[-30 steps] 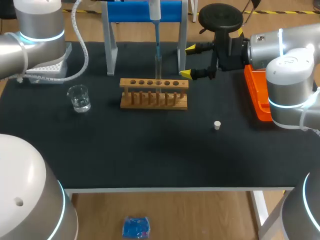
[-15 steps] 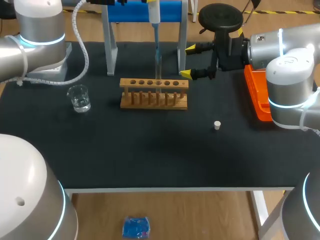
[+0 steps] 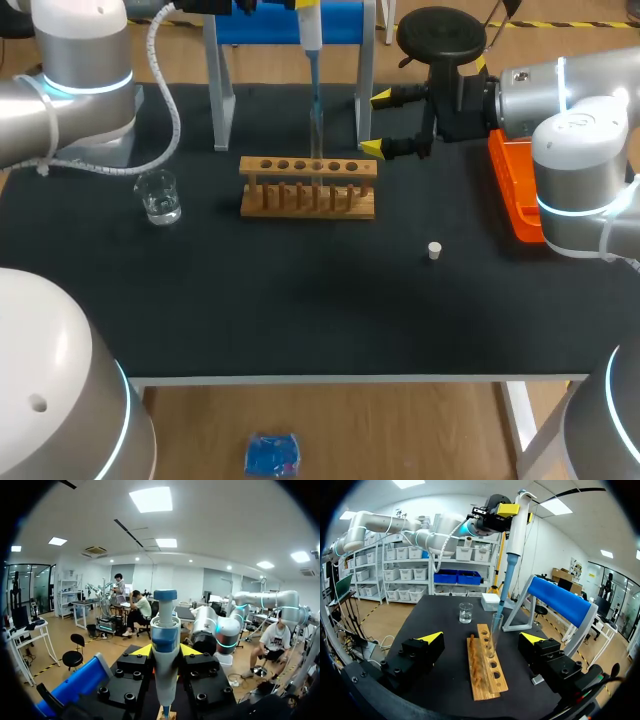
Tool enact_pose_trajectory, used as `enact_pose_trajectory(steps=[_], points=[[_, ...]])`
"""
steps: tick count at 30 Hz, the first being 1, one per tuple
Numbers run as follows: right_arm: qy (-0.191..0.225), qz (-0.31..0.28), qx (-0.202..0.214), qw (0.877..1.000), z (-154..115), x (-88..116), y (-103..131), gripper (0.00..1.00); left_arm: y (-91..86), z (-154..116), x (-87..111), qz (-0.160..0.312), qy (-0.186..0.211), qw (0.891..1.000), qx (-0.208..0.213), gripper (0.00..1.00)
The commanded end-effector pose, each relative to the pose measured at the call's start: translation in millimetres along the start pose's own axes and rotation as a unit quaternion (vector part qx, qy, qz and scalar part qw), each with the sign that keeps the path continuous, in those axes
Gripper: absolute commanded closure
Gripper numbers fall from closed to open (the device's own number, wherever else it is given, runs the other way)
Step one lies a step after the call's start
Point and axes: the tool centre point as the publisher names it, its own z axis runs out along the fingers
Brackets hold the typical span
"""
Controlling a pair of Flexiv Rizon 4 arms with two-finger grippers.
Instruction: Invert the test tube, pick up the pipette, mount the tip to pipette, aspirate from beaker and dispense into the tube, eject the tip, return the pipette, and cap with the stopper.
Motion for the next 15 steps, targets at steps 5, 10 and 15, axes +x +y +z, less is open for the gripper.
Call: enact_pose_trajectory(steps=[5, 10, 15], points=[[0.000, 0.000, -0.001, 1.000, -0.4, 0.2, -0.7, 0.00, 3.2, 3.2, -1.4, -0.004, -0.004, 1.000, 0.002, 1.00], [0.000, 0.000, -0.001, 1.000, -0.4, 0.2, -0.7, 0.00, 2.8, 2.9, -1.0, -0.004, -0.008, 1.000, 0.002, 1.00], [0.000, 0.000, -0.001, 1.000, -0.4, 0.2, -0.7, 0.00, 2.8, 2.9, -1.0, -0.004, -0.008, 1.000, 0.002, 1.00]])
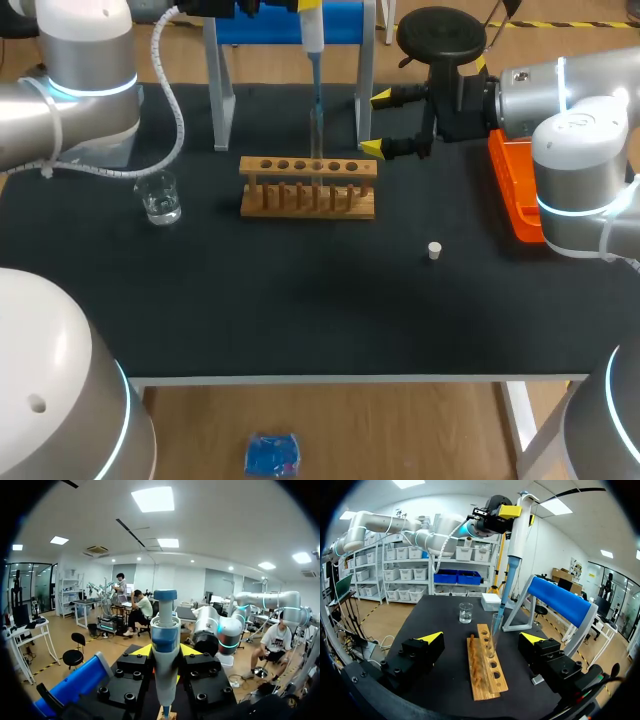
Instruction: Invert the test tube, pick up the pipette, mount the tip to pipette, aspirate from beaker and dispense into the tube, eject the tip, return the pipette, and cap with the stopper.
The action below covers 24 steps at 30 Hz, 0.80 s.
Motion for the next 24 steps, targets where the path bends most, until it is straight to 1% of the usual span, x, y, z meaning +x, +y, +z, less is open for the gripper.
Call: enact_pose_trajectory(steps=[1, 24], points=[[0.000, 0.000, -0.001, 1.000, -0.4, 0.2, -0.7, 0.00, 0.1, -0.3, 1.3, 0.000, -0.002, 1.000, 0.001, 1.00], [0.000, 0.000, -0.001, 1.000, -0.4, 0.2, -0.7, 0.00, 0.4, 0.2, 2.1, 0.005, -0.002, 1.000, 0.000, 1.00]])
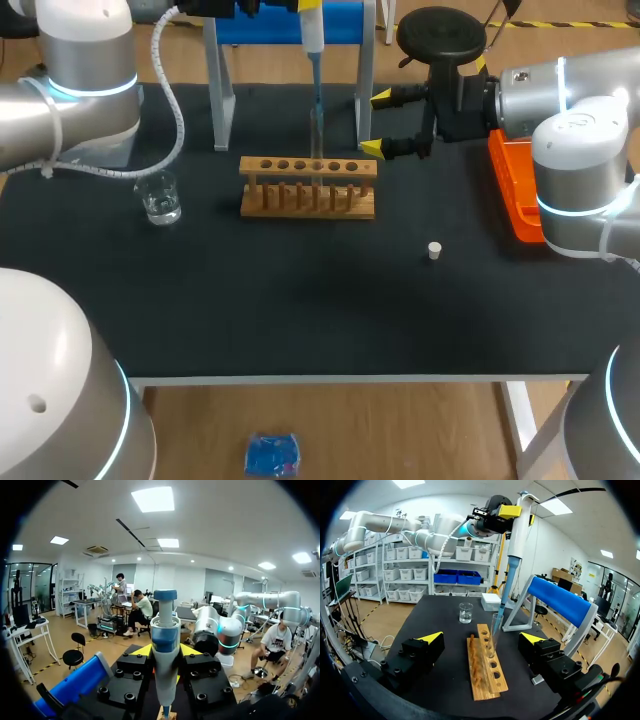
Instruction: Invert the test tube, pick up the pipette, mount the tip to pipette, aspirate from beaker and dispense into the tube, eject the tip, return the pipette, and cap with the stopper.
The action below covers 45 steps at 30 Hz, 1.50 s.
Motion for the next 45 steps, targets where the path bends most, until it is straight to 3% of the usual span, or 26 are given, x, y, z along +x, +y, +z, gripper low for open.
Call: enact_pose_trajectory(steps=[1, 18, 45], points=[[0.000, 0.000, -0.001, 1.000, 0, 0, -1, 0.00, 0.3, 0, 2.2, 0.006, -0.004, 1.000, -0.004, 1.00], [0.000, 0.000, -0.001, 1.000, 0, 0, -1, 0.00, -3.2, 1, 7.2, 0.058, -0.014, 0.998, -0.025, 1.00], [0.000, 0.000, -0.001, 1.000, 0, 0, -1, 0.00, 1.9, 6, 12.3, 0.069, -0.018, 0.997, -0.028, 1.00]])
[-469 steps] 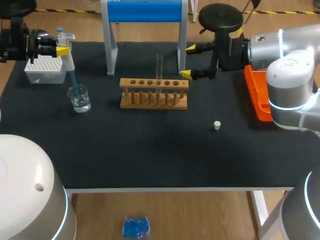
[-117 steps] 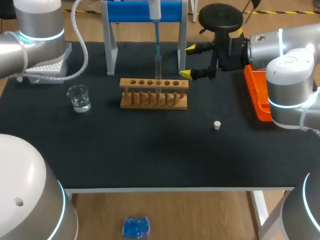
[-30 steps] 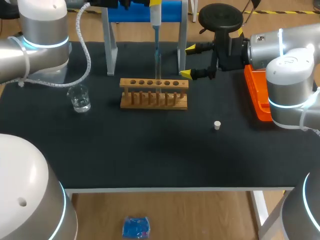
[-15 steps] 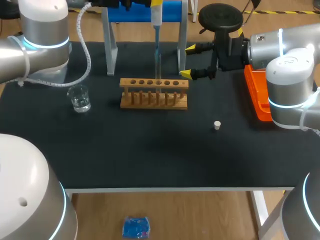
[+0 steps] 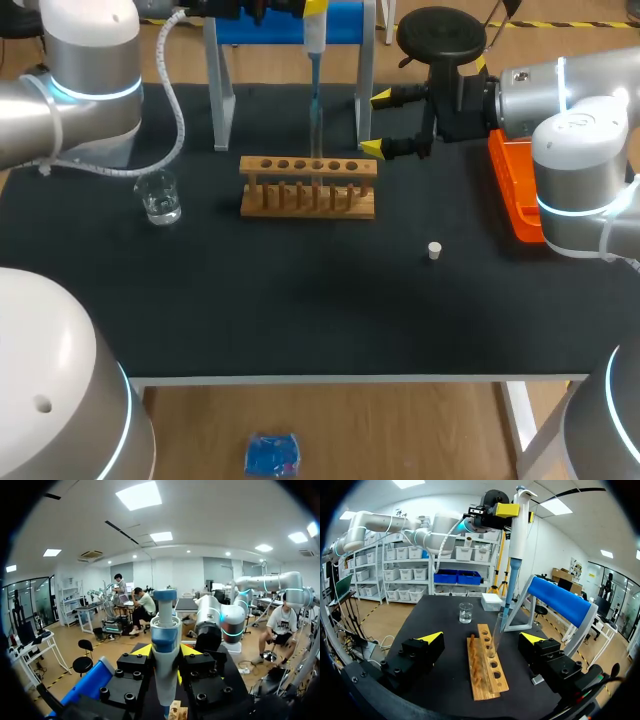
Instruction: Invert the test tube, pick up the pipette, mount the tip to pipette, aspirate from beaker and dispense into the tube, eject the tip, return the pipette, and cap with the stopper.
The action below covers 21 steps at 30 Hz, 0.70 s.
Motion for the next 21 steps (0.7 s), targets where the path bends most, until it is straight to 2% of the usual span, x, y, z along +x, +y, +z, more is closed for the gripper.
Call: enact_pose_trajectory(steps=[1, 21], points=[[0.000, 0.000, -0.001, 1.000, -0.4, 0.2, -0.7, 0.00, -0.4, -0.6, 5.5, 0.002, -0.005, 1.000, 0.002, 1.00], [0.000, 0.000, -0.001, 1.000, -0.4, 0.2, -0.7, 0.00, 1.6, 2.2, 14.7, -0.002, -0.003, 1.000, 0.005, 1.00]])
